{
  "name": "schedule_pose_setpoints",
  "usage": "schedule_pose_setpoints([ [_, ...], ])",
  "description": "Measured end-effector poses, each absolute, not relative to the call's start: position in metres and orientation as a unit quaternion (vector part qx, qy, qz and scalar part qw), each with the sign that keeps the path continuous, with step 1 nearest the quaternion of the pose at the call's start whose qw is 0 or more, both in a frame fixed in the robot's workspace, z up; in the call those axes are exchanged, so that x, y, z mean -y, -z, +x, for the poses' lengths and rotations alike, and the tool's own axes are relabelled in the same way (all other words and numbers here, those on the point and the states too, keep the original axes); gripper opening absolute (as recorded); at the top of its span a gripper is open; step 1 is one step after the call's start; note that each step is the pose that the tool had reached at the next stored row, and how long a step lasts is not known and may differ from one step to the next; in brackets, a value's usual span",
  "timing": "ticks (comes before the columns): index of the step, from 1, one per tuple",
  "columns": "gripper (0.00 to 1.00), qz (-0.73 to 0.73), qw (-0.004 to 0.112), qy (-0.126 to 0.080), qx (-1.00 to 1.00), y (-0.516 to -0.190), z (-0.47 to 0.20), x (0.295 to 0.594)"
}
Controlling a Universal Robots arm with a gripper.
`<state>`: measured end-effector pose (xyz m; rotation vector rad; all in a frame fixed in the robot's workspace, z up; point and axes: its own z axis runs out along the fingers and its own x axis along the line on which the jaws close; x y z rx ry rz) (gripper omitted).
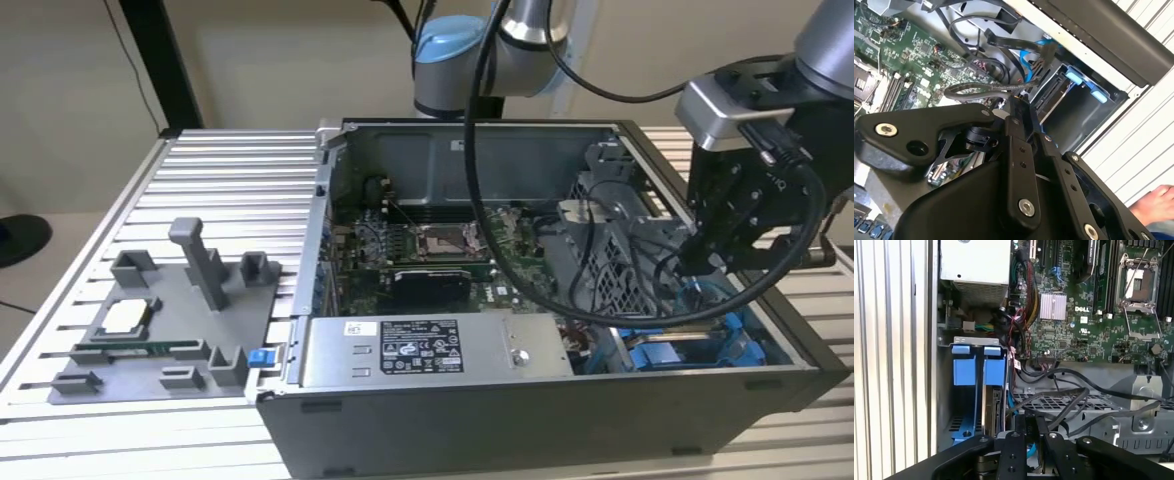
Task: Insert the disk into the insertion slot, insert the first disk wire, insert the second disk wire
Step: 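Insert the first disk wire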
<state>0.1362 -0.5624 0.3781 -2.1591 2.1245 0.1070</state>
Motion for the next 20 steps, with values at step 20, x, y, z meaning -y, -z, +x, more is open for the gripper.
schedule_pose_setpoints([
  [20,0.00,-0.707,0.045,-0.039,-0.704,-0.373,0.158,0.572],
])
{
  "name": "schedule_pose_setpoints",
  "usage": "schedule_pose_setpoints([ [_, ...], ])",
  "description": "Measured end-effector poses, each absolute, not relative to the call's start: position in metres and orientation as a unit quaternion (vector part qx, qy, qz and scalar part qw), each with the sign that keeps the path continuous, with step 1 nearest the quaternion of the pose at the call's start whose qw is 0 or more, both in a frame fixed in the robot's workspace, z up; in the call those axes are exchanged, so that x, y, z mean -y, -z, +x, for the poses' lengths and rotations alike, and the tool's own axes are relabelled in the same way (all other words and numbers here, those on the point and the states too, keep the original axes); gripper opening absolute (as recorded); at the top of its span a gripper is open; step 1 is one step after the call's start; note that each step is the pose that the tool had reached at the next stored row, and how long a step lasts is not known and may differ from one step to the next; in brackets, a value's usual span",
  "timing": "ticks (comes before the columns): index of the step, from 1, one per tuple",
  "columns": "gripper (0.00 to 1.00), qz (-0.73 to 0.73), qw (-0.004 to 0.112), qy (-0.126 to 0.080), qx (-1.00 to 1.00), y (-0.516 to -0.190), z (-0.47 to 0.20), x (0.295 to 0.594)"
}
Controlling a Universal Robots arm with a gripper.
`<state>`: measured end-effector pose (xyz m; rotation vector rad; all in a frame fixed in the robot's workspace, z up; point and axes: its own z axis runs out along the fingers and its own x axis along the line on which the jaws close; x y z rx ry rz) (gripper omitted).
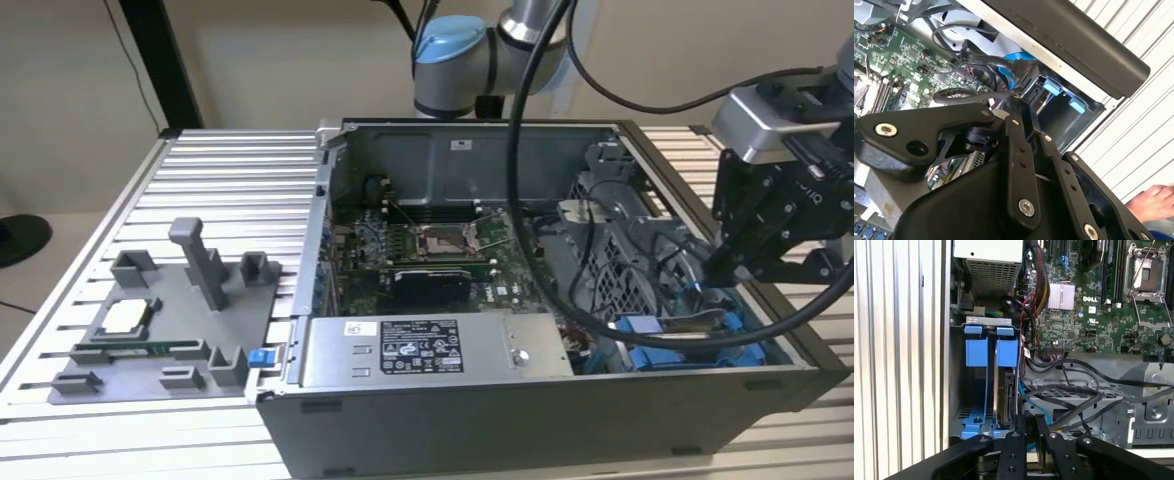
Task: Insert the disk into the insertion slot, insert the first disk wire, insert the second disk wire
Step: 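Insert the first disk wire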
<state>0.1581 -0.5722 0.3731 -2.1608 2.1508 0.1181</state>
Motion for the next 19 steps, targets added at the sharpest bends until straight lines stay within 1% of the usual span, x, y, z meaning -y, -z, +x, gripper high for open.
schedule_pose_setpoints([
  [6,0.00,-0.695,0.041,-0.037,-0.717,-0.368,0.158,0.574],
  [10,0.00,-0.692,0.039,-0.039,-0.720,-0.368,0.158,0.583],
  [13,0.00,-0.691,0.039,-0.039,-0.721,-0.367,0.158,0.594],
  [19,0.00,-0.691,0.039,-0.039,-0.721,-0.365,0.157,0.594],
])
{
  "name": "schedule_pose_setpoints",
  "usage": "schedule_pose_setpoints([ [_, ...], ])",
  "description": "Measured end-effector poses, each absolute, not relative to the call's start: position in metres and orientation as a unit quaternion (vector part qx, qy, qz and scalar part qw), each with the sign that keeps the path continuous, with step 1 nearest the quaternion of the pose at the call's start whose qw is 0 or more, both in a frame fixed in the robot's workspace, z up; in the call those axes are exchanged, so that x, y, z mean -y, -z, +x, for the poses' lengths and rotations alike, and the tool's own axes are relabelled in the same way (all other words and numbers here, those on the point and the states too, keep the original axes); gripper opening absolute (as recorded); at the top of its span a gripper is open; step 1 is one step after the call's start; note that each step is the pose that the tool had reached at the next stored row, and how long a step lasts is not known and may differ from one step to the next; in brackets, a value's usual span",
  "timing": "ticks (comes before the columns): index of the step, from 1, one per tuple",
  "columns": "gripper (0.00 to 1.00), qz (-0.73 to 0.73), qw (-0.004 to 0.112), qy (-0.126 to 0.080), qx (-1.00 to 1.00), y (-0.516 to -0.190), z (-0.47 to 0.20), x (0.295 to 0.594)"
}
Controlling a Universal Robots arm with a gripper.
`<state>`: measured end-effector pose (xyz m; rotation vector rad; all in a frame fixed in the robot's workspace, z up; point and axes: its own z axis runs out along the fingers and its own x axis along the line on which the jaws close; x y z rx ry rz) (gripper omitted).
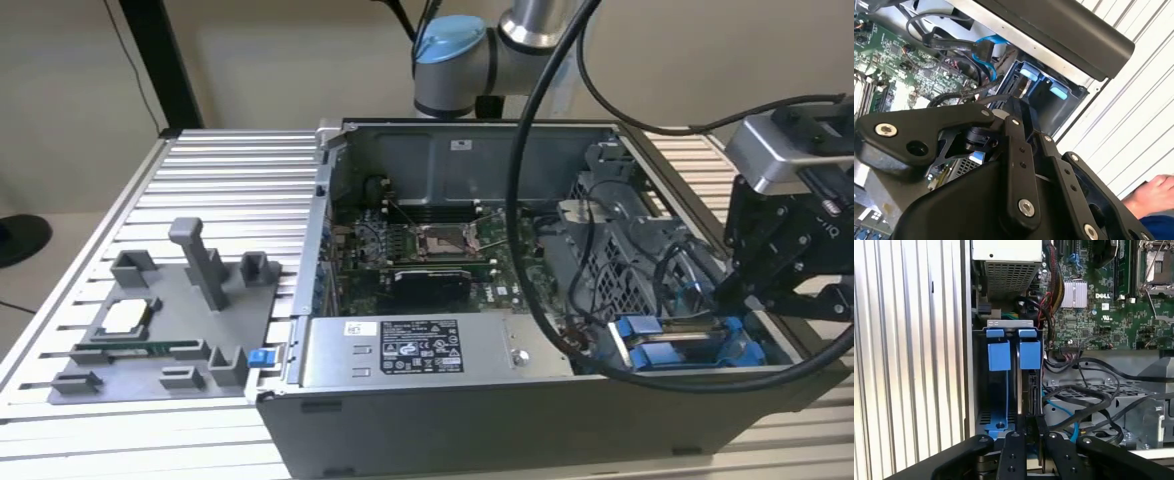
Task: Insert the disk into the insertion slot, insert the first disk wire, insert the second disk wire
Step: 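Insert the first disk wire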
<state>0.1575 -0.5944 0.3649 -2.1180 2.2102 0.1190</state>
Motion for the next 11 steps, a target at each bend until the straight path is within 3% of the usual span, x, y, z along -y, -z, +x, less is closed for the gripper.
schedule_pose_setpoints([
  [11,0.00,-0.695,0.044,-0.040,-0.717,-0.349,0.157,0.582],
])
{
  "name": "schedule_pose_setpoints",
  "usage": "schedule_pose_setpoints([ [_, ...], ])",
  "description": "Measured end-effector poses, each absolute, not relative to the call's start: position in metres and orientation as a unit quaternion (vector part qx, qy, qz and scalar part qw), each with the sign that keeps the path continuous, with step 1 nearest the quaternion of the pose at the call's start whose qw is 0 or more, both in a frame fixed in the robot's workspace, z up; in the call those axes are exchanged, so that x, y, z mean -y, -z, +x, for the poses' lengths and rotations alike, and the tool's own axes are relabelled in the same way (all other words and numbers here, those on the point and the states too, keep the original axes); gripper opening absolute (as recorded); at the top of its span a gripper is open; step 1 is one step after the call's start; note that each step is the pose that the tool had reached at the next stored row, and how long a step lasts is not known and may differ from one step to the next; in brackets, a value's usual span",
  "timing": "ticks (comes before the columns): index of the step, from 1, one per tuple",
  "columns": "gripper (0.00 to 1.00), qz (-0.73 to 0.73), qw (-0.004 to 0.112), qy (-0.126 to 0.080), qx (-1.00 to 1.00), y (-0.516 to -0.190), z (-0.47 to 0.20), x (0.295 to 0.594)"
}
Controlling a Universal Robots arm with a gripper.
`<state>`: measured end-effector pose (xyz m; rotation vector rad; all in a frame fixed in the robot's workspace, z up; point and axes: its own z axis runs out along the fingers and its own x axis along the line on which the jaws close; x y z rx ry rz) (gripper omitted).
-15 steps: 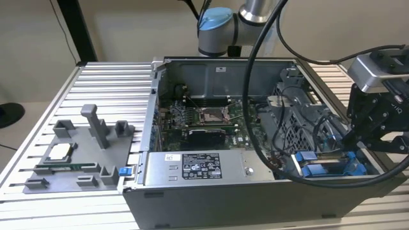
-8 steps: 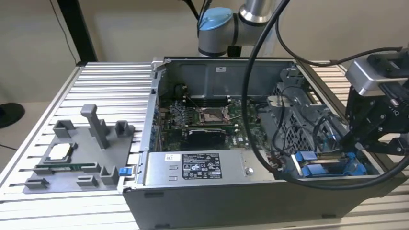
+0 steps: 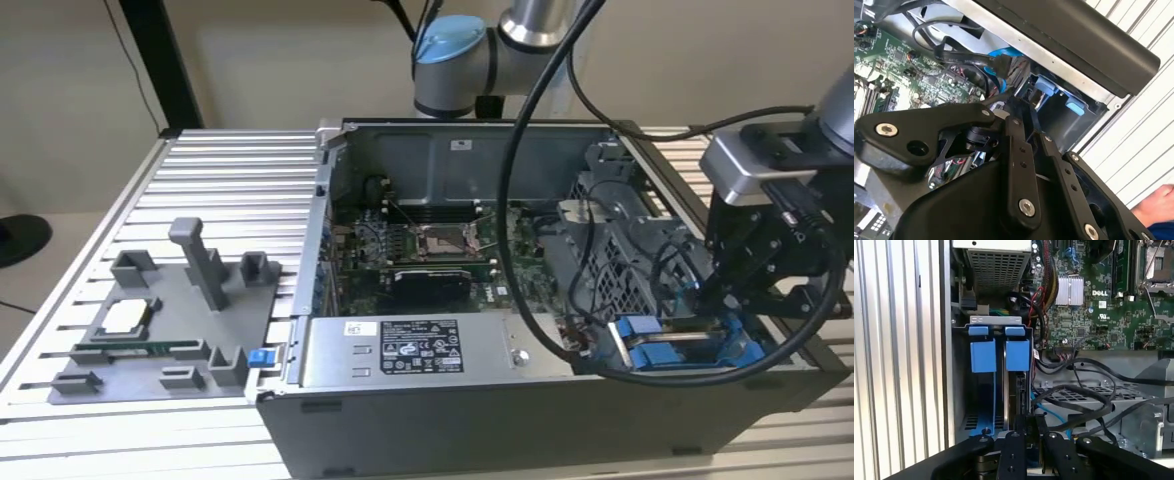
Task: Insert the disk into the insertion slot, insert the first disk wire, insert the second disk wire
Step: 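Insert the first disk wire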
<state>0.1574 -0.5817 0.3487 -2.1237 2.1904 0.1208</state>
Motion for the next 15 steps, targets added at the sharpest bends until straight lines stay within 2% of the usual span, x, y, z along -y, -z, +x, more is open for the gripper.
schedule_pose_setpoints([
  [9,0.00,-0.689,0.043,-0.038,-0.722,-0.3451,0.1574,0.5820],
  [15,0.00,-0.689,0.035,-0.041,-0.723,-0.3434,0.1574,0.5821],
])
